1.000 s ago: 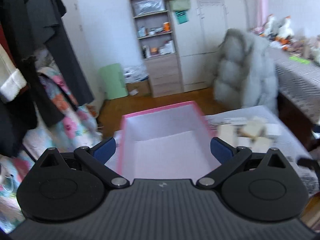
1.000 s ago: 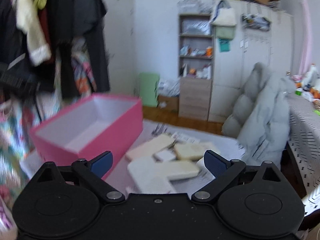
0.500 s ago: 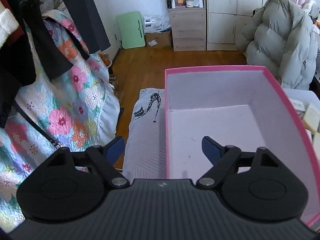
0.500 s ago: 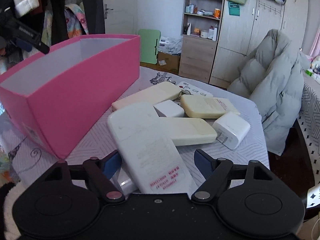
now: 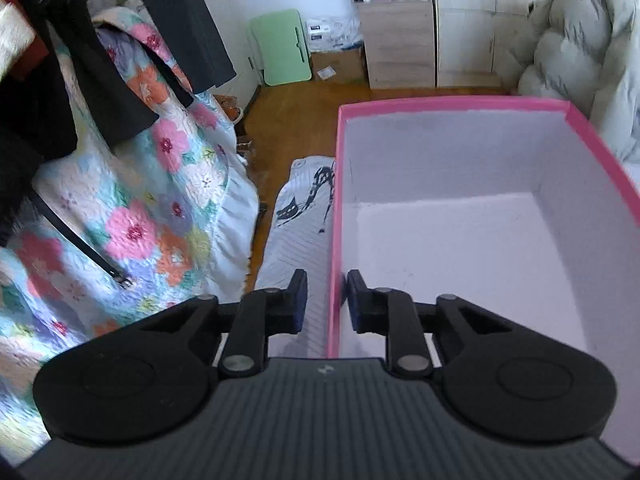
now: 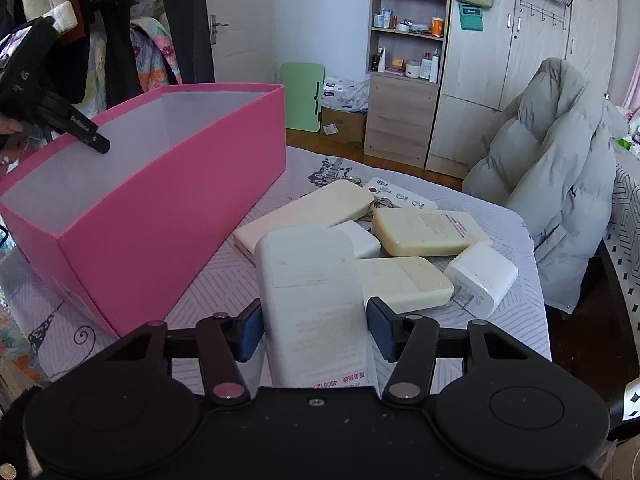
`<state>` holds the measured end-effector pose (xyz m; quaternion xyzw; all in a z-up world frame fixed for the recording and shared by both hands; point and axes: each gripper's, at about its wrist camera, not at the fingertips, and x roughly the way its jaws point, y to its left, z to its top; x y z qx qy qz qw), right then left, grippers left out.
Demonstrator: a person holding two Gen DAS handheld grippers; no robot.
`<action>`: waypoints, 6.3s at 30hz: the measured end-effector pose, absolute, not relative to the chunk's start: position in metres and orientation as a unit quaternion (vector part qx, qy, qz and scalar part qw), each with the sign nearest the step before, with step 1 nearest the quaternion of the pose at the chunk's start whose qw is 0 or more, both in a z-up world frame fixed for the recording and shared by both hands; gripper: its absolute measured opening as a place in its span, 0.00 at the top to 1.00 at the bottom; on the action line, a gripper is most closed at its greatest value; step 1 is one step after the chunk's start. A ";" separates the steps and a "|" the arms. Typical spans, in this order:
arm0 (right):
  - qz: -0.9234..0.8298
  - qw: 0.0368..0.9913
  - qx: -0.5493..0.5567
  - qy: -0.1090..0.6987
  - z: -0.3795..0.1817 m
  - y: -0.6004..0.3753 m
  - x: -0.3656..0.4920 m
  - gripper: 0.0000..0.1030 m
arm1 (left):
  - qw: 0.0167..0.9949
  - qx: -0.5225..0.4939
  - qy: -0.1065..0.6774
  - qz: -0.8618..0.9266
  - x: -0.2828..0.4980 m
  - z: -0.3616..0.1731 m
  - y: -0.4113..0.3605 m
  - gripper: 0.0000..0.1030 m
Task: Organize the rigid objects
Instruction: 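Clamp the pink box wall with the left tool while the right tool grasps the white remote, then lift the white TCL remote with the right tool and release it inside the pink box, then grasp the beige remote on the table with the right tool, then carry the beige remote into the pink box and open the right tool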
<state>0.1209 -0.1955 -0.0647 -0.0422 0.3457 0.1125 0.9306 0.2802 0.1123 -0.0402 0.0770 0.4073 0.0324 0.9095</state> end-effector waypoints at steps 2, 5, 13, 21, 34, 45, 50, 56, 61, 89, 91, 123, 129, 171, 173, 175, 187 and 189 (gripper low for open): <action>0.110 0.929 -0.043 0.350 -0.065 -0.194 0.124 0.41 | 0.910 0.089 0.403 0.028 0.279 -0.041 0.109 0.87; 0.109 0.925 -0.055 0.358 -0.066 -0.189 0.127 0.37 | 0.917 0.112 0.382 0.022 0.272 -0.039 0.101 0.92; 0.091 0.926 -0.111 0.349 -0.069 -0.163 0.136 0.41 | 0.929 0.107 0.354 0.020 0.267 -0.035 0.101 0.94; 0.099 0.944 -0.046 0.310 -0.029 -0.173 0.123 0.45 | 0.925 0.099 0.366 0.018 0.271 -0.038 0.106 0.94; 0.142 0.942 0.088 0.291 0.012 -0.189 0.146 0.81 | 0.922 0.041 0.385 0.003 0.275 -0.038 0.124 0.96; 0.213 0.950 0.090 0.211 0.079 -0.141 0.179 0.81 | 0.928 0.035 0.372 0.005 0.271 -0.037 0.124 0.96; 0.253 0.913 0.145 0.285 0.057 -0.101 0.236 0.82 | 0.929 0.025 0.369 0.004 0.269 -0.036 0.125 0.96; 0.235 0.884 0.203 0.351 0.006 -0.060 0.307 0.81 | 0.929 0.022 0.369 0.003 0.269 -0.035 0.126 0.96; 0.213 0.855 0.279 0.382 -0.032 -0.050 0.338 0.81 | 0.930 0.022 0.368 0.002 0.270 -0.035 0.126 0.97; 0.153 0.883 0.175 0.407 -0.018 -0.051 0.330 0.45 | 0.927 0.053 0.370 0.022 0.271 -0.033 0.115 0.94; 0.181 0.888 0.168 0.387 0.003 -0.065 0.309 0.43 | 0.929 0.049 0.366 0.029 0.271 -0.033 0.114 0.94; 0.006 0.821 0.380 0.427 -0.100 -0.256 0.167 0.37 | 0.931 0.074 0.355 0.038 0.267 -0.036 0.108 0.93; -0.031 0.790 0.497 0.357 -0.126 -0.266 0.170 0.36 | 0.931 0.077 0.355 0.040 0.267 -0.036 0.108 0.93; 0.292 0.938 0.018 0.187 -0.001 -0.106 0.220 0.80 | 0.940 0.075 0.328 0.048 0.262 -0.033 0.106 0.93; 0.282 0.937 -0.030 0.203 -0.009 -0.094 0.228 0.80 | 0.937 0.078 0.336 0.047 0.265 -0.034 0.106 0.93; 0.270 0.935 -0.098 0.210 -0.016 -0.079 0.235 0.80 | 0.935 0.066 0.345 0.041 0.266 -0.034 0.111 0.94; 0.265 0.832 -0.428 0.233 -0.041 -0.008 0.253 0.82 | 0.936 0.042 0.348 0.044 0.266 -0.036 0.116 0.93; 0.282 0.820 -0.441 0.233 -0.042 -0.001 0.255 0.82 | 0.936 0.038 0.348 0.042 0.266 -0.036 0.116 0.93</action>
